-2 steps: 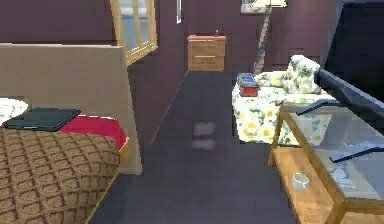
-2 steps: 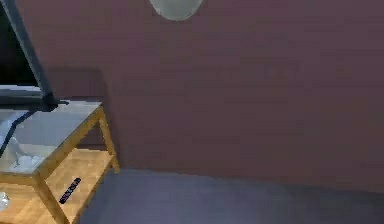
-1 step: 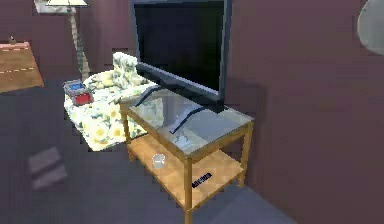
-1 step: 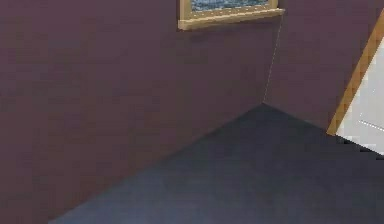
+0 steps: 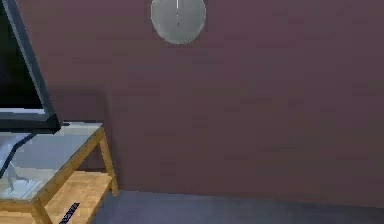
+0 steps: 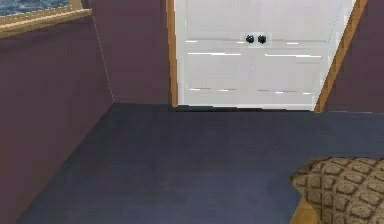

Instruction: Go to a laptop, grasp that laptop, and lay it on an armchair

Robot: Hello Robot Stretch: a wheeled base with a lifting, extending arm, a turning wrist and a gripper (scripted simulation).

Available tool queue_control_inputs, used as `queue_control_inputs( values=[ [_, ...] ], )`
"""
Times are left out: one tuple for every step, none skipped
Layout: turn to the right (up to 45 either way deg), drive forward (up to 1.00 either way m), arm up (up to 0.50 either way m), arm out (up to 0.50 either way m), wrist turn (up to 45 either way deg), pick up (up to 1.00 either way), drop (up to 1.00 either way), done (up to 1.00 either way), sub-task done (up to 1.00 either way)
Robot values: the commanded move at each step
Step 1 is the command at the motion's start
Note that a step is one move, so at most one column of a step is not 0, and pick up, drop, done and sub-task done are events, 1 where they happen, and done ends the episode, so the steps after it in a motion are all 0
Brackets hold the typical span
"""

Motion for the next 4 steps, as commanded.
queue_control_inputs(
  values=[
    [3.0, 0.0, 0.0, 0.0, 0.0, 0.0, 0.0, 0.0, 0.0],
    [0.0, 0.05, 0.0, 0.0, 0.0, 0.0, 0.0, 0.0, 0.0],
    [-45.0, 0.0, 0.0, 0.0, 0.0, 0.0, 0.0, 0.0, 0.0],
    [-36.0, 0.0, 0.0, 0.0, 0.0, 0.0, 0.0, 0.0, 0.0]
  ],
)
